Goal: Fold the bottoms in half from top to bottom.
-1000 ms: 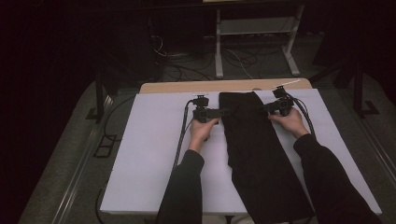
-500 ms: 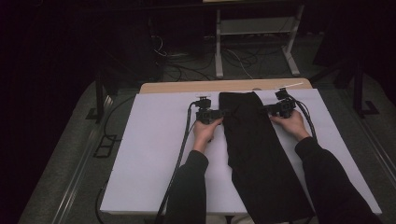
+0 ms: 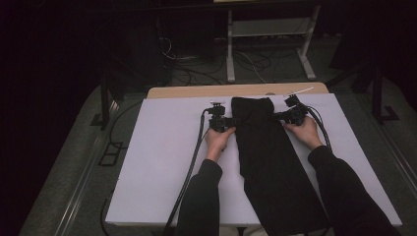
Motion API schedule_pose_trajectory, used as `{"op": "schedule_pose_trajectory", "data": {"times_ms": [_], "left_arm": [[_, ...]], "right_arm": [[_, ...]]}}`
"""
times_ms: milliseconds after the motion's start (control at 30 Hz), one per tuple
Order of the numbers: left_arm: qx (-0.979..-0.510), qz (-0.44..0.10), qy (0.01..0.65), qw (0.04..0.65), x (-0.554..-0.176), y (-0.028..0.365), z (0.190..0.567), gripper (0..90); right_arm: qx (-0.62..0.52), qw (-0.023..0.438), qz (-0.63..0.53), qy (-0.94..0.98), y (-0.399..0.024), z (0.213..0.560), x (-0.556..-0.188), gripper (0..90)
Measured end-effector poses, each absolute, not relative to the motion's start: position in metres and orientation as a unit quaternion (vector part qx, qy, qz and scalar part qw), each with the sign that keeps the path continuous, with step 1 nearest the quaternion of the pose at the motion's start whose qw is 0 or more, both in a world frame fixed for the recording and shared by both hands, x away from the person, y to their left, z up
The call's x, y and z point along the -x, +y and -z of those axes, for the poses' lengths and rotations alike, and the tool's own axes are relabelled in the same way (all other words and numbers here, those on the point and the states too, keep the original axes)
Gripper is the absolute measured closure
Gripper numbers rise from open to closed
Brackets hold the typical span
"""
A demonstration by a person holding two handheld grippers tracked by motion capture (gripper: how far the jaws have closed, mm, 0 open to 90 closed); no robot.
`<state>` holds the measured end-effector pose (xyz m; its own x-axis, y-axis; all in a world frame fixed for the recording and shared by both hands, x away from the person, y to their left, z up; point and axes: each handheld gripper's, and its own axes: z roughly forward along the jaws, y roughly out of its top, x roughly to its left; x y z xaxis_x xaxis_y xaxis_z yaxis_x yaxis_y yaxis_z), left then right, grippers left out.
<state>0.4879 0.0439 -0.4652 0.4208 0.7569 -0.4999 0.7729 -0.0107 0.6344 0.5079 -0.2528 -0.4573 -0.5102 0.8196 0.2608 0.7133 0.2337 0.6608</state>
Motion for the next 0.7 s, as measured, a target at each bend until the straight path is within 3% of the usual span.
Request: {"op": "schedule_pose_trajectory", "data": {"times_ms": [67,167,700], "left_arm": [[-0.712,0.009,0.534,0.456,-0.488,0.044,0.465,80.8],[-0.71,0.007,0.529,0.464,-0.487,0.045,0.463,86.5],[-0.724,-0.009,0.484,0.492,-0.467,0.046,0.453,87.7]], "right_arm": [[-0.49,0.067,-0.387,0.778,-0.255,0.455,-0.506,83.4],[-0.489,0.064,-0.393,0.776,-0.257,0.452,-0.505,83.6],[-0.483,0.032,-0.469,0.739,-0.281,0.434,-0.476,83.9]]}}
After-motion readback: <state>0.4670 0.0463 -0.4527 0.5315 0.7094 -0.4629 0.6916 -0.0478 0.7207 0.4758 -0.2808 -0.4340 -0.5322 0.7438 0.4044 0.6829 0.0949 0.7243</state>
